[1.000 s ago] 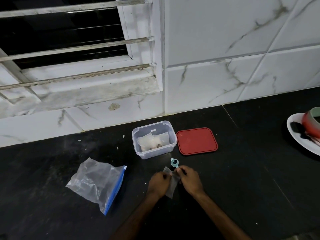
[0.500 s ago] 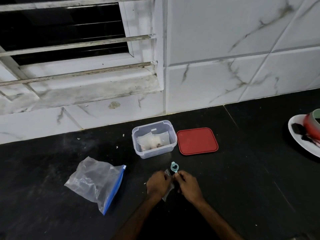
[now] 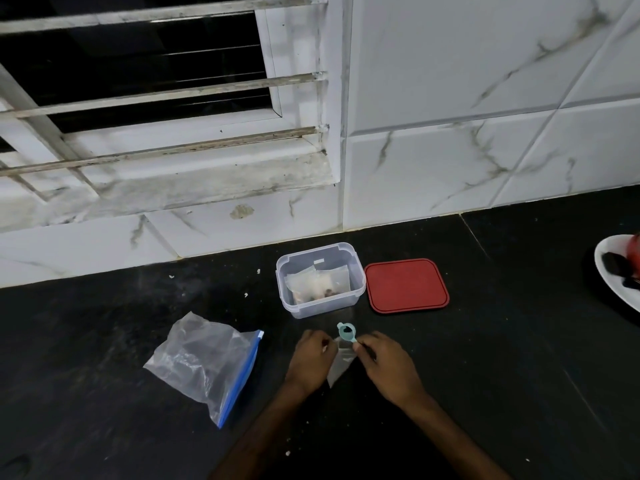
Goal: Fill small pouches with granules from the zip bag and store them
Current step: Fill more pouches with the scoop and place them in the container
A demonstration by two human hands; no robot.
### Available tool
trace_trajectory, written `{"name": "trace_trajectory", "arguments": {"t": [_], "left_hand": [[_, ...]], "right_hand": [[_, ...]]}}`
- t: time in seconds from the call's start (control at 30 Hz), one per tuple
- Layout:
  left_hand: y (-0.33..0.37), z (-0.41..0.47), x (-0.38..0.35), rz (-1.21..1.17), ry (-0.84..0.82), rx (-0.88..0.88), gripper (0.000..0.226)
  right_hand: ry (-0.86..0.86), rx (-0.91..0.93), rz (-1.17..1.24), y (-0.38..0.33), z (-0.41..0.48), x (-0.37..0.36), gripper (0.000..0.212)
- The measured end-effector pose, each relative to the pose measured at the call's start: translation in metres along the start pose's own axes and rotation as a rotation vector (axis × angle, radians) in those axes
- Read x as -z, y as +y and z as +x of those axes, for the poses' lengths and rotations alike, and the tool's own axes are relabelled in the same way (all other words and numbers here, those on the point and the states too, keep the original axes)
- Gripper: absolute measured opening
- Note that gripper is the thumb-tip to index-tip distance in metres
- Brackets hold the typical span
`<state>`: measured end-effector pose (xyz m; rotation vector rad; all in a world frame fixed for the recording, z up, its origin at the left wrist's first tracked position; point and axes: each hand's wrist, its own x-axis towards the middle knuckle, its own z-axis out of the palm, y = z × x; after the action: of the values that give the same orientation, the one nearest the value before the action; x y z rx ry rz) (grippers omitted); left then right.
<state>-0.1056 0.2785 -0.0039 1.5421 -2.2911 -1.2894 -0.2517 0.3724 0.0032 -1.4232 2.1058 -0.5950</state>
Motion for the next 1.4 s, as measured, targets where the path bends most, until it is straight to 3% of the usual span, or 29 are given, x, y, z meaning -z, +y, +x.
{"name": "trace_trajectory", "arguments": {"t": [0.27, 0.47, 0.7, 0.83, 1.07, 1.17, 1.23, 1.33, 1.4], "left_hand": [[0.001, -0.004, 0.007, -0.096, 0.021, 0.025, 0.018], [0.001, -0.006, 0.008, -0.121, 0.055, 0.025, 0.015], [0.005, -0.011, 0.006, -0.181, 0.031, 0.002, 0.017], [0.004, -0.013, 0.01, -0.28, 0.015, 0.043, 0.017], [0.002, -0.014, 0.021, -0.352, 0.026, 0.091, 0.013], [0.005, -0.015, 0.025, -0.377, 0.045, 0.108, 0.013], [0.006, -0.015, 0.027, -0.335, 0.069, 0.092, 0.014], [0.003, -0.014, 0.03, -0.091, 0.121, 0.008, 0.01], [0.003, -0.015, 0.031, 0.125, 0.141, -0.065, 0.01]], "right_hand": [[-0.03, -0.005, 0.071, -0.016, -0.005, 0.018, 0.023], [-0.11, 0.042, -0.117, -0.023, -0.01, 0.023, 0.023], [-0.131, 0.127, -0.57, -0.045, -0.01, 0.018, 0.033], [-0.085, 0.169, -0.588, -0.044, -0.014, 0.011, 0.042], [-0.001, 0.259, -0.581, -0.039, -0.015, 0.012, 0.04], [0.06, 0.242, -0.446, -0.034, -0.011, 0.015, 0.023], [0.118, 0.139, -0.18, -0.027, -0.008, 0.016, 0.02], [0.194, -0.091, 0.386, -0.018, -0.004, 0.016, 0.017], [0.209, -0.198, 0.57, -0.012, -0.004, 0.019, 0.015]]}}
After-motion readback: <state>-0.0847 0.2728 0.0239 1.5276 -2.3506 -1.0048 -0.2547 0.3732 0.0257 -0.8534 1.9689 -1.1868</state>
